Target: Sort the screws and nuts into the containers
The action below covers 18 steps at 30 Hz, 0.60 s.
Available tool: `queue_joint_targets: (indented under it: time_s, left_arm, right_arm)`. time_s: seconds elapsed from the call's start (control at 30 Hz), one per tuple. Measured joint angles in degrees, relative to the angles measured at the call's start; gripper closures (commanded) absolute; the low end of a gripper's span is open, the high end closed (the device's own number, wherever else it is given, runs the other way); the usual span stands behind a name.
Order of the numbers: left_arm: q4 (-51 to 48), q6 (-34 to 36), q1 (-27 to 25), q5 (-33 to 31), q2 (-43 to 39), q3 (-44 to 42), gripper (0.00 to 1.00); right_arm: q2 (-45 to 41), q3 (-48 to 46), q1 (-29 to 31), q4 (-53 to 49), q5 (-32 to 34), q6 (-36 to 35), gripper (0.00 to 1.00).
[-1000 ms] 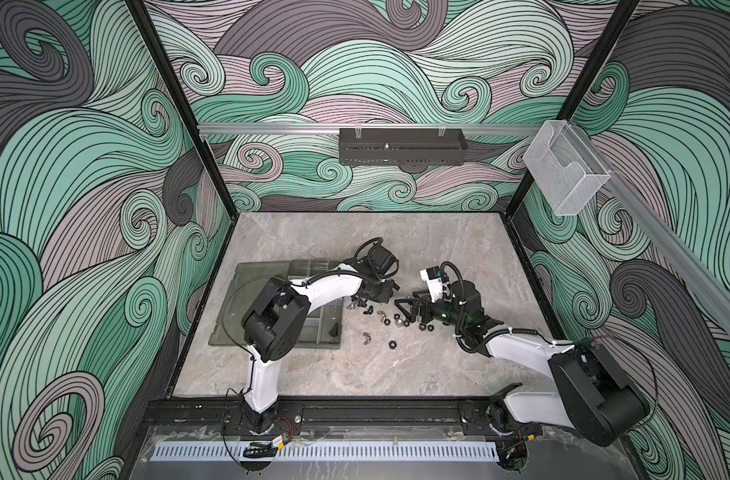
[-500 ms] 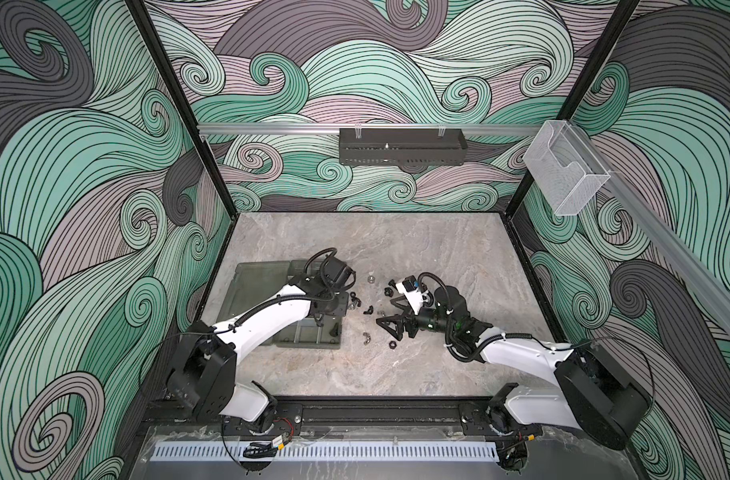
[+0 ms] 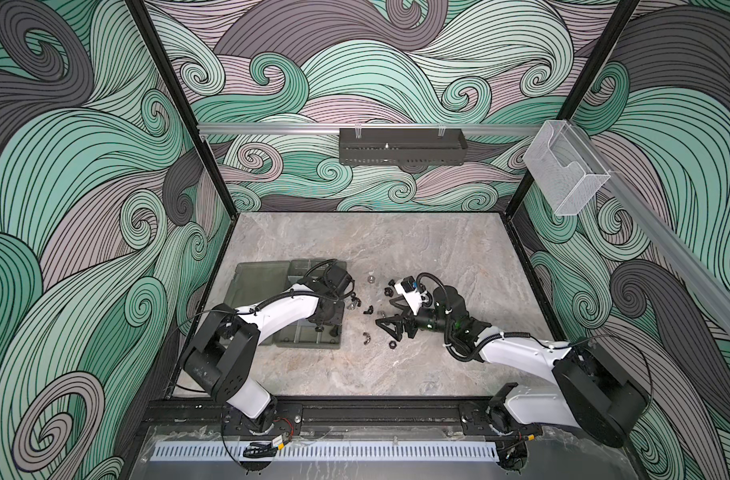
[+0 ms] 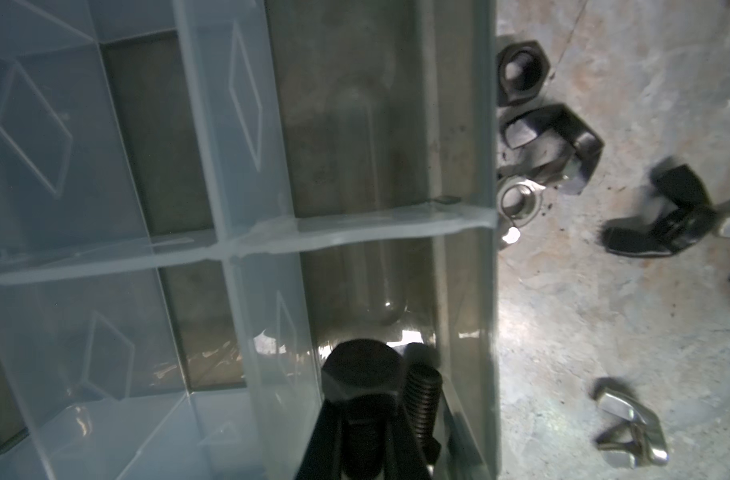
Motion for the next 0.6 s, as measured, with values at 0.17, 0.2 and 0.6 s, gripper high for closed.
queue_joint_targets:
  time_s: [0.17, 0.2, 0.6]
  left_arm:
    - [0.2, 0.1, 0.0, 0.0, 0.6, 0.5, 0.79]
    - [0.2, 0.1, 0.0, 0.0, 0.6, 0.7, 0.77]
    - [-0.4, 1.3, 0.0, 0.2, -0.5, 4.8, 0.71]
  right_arm:
    - [0.3, 0.2, 0.0, 0.0, 0.0, -0.1, 0.01]
    - [0.4, 0.2, 0.0, 0.0, 0.0, -0.1, 0.01]
    - [0.7, 0.7, 0.0, -0.5, 1.0, -0.5, 0.01]
